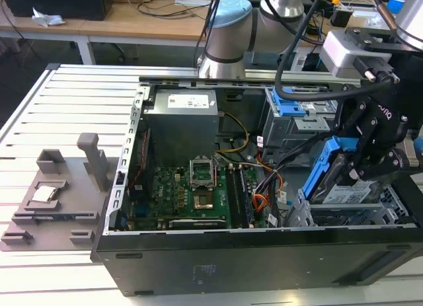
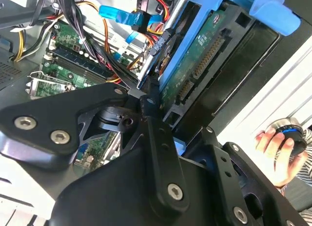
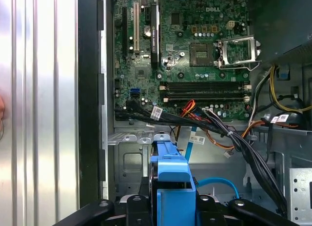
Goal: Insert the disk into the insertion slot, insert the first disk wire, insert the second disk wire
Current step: 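Insert the disk into the insertion slot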
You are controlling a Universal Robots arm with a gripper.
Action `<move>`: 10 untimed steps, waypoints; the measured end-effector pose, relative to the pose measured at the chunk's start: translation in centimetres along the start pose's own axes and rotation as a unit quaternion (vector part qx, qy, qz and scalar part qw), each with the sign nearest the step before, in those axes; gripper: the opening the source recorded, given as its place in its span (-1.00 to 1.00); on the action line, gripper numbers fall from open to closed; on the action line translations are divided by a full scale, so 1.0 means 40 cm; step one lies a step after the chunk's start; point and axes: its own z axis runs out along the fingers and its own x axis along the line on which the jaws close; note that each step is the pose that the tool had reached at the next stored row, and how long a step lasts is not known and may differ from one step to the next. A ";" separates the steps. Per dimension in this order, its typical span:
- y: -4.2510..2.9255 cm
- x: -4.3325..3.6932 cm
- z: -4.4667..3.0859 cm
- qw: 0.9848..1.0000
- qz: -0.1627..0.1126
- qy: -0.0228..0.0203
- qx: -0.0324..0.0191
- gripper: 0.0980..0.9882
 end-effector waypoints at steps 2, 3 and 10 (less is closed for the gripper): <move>0.000 0.000 0.001 1.000 0.000 0.000 0.000 -0.41; 0.000 0.000 0.000 1.000 0.000 0.000 0.000 -0.38; 0.000 0.000 0.001 1.000 0.000 0.000 0.000 -0.28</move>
